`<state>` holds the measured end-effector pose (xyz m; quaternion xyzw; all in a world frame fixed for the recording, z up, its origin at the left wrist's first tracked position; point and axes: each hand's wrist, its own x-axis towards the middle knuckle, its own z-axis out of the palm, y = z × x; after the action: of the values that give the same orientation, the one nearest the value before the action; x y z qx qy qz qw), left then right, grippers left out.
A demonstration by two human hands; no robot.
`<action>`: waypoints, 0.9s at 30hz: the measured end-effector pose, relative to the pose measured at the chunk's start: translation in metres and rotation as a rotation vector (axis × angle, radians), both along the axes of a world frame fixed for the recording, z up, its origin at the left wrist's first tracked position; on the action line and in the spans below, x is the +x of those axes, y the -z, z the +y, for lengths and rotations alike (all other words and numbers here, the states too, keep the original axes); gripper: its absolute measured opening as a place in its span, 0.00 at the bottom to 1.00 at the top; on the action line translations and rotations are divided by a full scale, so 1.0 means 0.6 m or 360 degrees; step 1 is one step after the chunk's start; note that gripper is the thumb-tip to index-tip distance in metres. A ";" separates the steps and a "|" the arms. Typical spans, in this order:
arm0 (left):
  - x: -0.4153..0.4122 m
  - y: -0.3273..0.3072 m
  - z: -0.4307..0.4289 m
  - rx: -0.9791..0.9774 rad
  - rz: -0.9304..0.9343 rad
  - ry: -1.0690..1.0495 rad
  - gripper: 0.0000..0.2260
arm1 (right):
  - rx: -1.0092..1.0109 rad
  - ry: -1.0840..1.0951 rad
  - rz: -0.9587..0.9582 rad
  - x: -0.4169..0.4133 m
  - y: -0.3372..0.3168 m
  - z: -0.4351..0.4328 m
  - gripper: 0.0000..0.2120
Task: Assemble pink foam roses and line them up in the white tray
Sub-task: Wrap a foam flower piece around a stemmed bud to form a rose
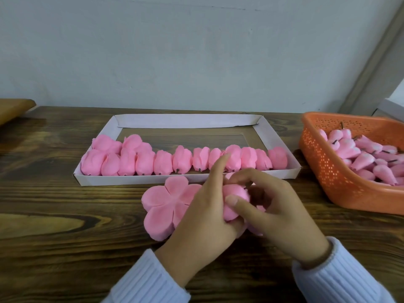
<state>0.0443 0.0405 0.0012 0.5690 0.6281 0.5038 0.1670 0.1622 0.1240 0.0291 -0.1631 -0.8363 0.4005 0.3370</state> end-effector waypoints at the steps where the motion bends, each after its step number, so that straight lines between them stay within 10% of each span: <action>1: -0.001 -0.001 0.000 0.0040 -0.0043 -0.0022 0.46 | -0.0157 -0.0009 0.0060 0.000 0.000 0.000 0.06; 10: -0.003 -0.020 0.002 0.0146 -0.0894 0.0412 0.36 | -0.1868 -0.0604 0.0681 -0.010 -0.004 -0.017 0.20; 19: -0.007 -0.018 -0.003 0.0134 -0.0892 0.0337 0.18 | -0.1906 -0.0649 0.0464 -0.024 0.016 -0.033 0.14; 27: -0.005 -0.017 -0.002 0.0264 -0.0907 0.0220 0.13 | -0.1875 -0.0655 0.0353 -0.025 0.015 -0.035 0.28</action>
<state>0.0415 0.0394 0.0111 0.4579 0.4725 0.6802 0.3232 0.1471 0.1028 0.0201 -0.1147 -0.4498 0.8648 0.1915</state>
